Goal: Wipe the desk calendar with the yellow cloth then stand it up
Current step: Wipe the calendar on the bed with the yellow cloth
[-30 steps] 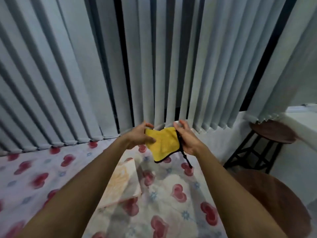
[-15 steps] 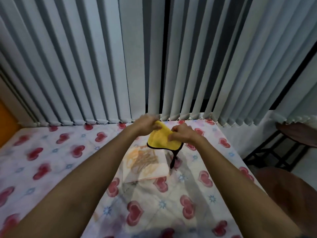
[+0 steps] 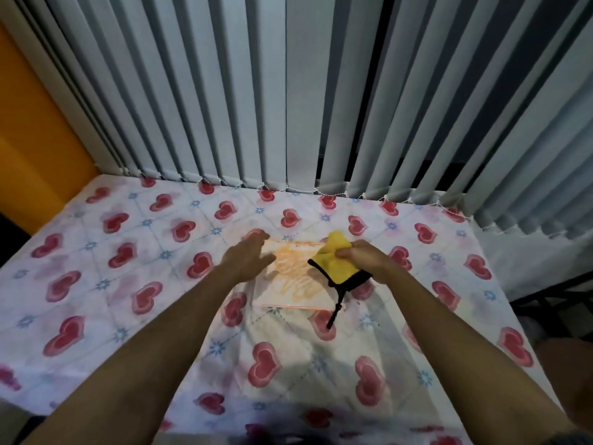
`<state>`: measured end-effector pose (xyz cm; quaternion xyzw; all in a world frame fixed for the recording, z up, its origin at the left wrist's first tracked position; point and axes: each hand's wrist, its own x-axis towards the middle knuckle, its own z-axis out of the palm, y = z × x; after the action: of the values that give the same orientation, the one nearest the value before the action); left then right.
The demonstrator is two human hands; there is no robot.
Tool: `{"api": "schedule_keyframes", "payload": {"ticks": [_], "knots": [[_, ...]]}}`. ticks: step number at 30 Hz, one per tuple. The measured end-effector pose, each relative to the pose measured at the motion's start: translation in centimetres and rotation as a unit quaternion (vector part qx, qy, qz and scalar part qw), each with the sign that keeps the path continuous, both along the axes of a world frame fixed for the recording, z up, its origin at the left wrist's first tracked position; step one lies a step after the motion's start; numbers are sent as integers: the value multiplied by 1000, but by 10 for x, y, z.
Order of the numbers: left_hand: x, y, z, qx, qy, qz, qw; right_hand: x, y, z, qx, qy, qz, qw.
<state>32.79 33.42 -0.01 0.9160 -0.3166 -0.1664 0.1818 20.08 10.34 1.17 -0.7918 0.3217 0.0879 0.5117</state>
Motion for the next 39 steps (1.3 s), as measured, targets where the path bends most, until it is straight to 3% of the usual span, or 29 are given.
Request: {"api": "schedule_keyframes", "payload": {"ticks": [4,8,10,12,14,21,25,29,35,39], "knots": [[-11,42,-55,102,23,32,994,20,-1,-9,-174,64,-13,983],[-14,50,-82,149,10,-6,989,43,27,-30,-299,42,-12,953],[-10,48,-91,162,-14,-39,986,53,46,-49,-306,49,12,951],[-2,43,-100,162,-30,-61,984,60,65,-71,-309,115,113,937],[5,37,-107,158,-40,-81,983,59,76,-96,-331,120,173,920],[1,34,-132,120,-67,-69,988,30,83,-120,-436,26,152,887],[4,35,-134,106,-62,-72,990,15,62,-123,-436,79,81,893],[2,36,-135,89,-72,-66,991,57,65,-120,-405,101,-7,909],[1,36,-135,104,-84,-58,989,38,105,-125,-449,35,154,879],[3,36,-137,100,-79,-61,990,11,81,-121,-456,72,91,882]]}}
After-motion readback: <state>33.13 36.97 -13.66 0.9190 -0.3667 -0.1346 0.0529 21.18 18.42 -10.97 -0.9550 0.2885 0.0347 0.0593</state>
